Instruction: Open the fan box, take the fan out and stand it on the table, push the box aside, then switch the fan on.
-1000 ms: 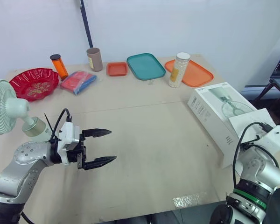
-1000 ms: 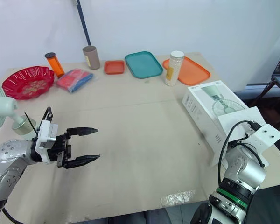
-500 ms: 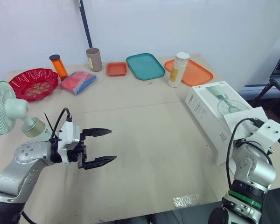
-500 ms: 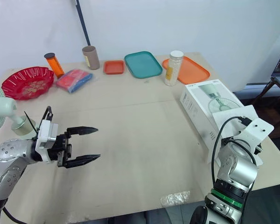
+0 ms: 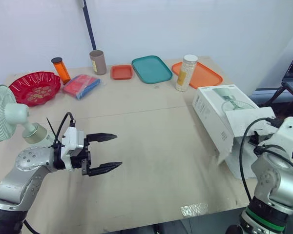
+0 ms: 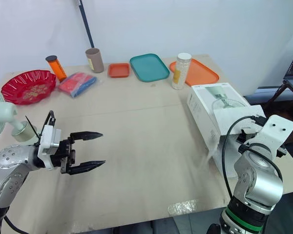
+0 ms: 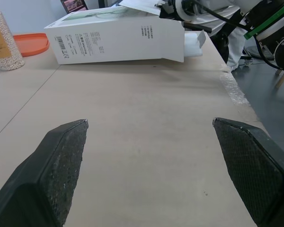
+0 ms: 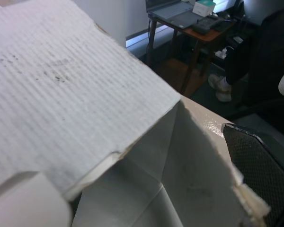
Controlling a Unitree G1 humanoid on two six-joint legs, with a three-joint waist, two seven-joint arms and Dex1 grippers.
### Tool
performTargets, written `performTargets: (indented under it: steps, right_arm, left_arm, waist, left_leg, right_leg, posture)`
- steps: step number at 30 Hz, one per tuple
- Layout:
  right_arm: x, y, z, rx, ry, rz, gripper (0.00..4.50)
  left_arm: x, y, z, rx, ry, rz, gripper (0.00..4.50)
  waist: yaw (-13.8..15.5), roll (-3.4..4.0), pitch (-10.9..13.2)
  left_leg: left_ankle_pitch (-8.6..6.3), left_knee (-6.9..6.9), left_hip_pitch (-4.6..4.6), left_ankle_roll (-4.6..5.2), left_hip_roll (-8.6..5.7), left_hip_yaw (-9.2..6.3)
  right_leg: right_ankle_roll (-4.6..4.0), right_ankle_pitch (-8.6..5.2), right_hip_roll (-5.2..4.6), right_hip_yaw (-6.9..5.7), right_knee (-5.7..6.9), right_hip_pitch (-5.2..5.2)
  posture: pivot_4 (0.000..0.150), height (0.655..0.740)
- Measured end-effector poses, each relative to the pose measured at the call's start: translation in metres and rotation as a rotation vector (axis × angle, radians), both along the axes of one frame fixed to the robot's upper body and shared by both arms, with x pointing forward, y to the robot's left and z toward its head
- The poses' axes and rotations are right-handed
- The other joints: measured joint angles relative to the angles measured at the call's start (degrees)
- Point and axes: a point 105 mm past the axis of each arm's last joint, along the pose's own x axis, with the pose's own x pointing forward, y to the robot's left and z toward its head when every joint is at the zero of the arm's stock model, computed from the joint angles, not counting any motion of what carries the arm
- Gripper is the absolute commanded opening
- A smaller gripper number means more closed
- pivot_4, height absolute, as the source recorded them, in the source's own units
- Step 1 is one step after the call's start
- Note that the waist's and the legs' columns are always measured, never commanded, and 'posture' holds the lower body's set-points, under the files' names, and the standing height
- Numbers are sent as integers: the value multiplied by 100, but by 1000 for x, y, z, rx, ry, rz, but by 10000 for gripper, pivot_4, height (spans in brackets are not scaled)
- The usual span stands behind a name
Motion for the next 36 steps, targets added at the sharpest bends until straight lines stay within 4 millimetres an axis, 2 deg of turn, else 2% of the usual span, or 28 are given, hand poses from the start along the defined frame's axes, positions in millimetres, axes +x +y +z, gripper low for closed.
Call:
performTargets:
  steps: [4, 10, 13, 24, 36]
  right_arm:
    - [-5, 4, -5, 5, 42, 15, 44562]
    - [-5, 14, -28, 52, 133, 101, 44562]
    - [-7, 17, -32, 79, 156, 137, 44562]
    - [-26, 28, -12, 95, 206, 282, 44562]
    - [-47, 29, 25, -105, 219, 355, 44562]
  left_arm:
    - [1, 0, -1, -2, 2, -2, 45000]
    - [2, -2, 0, -6, -5, -10, 45000]
    - [2, -2, -1, -7, -1, -7, 45000]
    - [1, -2, -3, -9, 14, -5, 45000]
    - [-4, -6, -7, -23, 26, -1, 45000]
  waist:
    - [0, 0, 0]
    - [0, 0, 0]
    - [1, 0, 0]
    - [2, 0, 0]
    - [5, -3, 1]
  left_leg:
    - [0, 0, -1, 0, 0, 0]
    - [0, -1, -1, 0, 1, 0]
    - [0, 0, -1, 0, 0, 0]
    - [0, 0, -2, 0, 0, -1]
    - [0, 0, -6, 1, -1, -1]
  right_leg:
    - [1, -1, 0, 0, -1, 0]
    - [2, -1, 1, 0, -1, 0]
    - [2, -1, 0, 1, -1, 0]
    - [5, -4, 1, 0, -3, -1]
    - [9, -6, 0, -1, -5, 0]
  posture:
    - [1500, 7400]
    - [1500, 7400]
    - [1500, 7400]
    - [1500, 7400]
    - [1500, 7400]
